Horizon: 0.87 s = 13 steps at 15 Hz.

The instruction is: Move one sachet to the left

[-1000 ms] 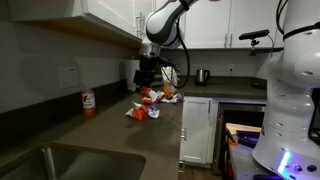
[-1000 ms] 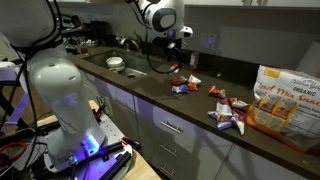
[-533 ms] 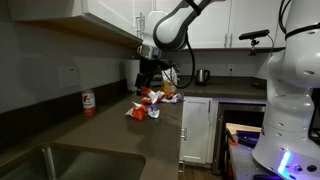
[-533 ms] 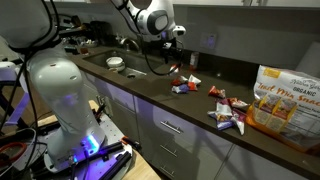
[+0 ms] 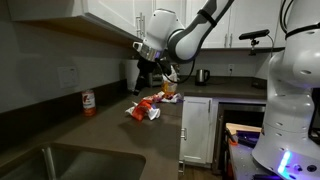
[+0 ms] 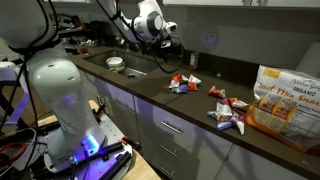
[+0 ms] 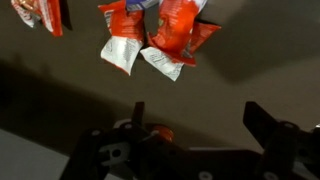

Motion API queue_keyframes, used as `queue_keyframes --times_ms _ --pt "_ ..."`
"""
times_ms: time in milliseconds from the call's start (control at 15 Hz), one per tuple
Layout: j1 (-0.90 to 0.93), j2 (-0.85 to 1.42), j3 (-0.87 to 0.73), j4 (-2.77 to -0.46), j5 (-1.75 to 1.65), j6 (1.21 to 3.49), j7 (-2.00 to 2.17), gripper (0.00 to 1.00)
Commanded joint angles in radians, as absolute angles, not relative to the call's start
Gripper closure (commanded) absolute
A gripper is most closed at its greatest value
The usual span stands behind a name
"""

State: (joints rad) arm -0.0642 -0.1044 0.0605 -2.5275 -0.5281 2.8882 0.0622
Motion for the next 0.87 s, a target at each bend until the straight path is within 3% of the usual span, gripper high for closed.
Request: queue_keyframes --times_ms 0,800 --pt "-0.107 -0.136 0.085 -2.542 -0.71 2.895 0.191 0.0" --pt "-0.029 -0.263 0.029 -2.482 -0.243 2.182 0.014 0.0"
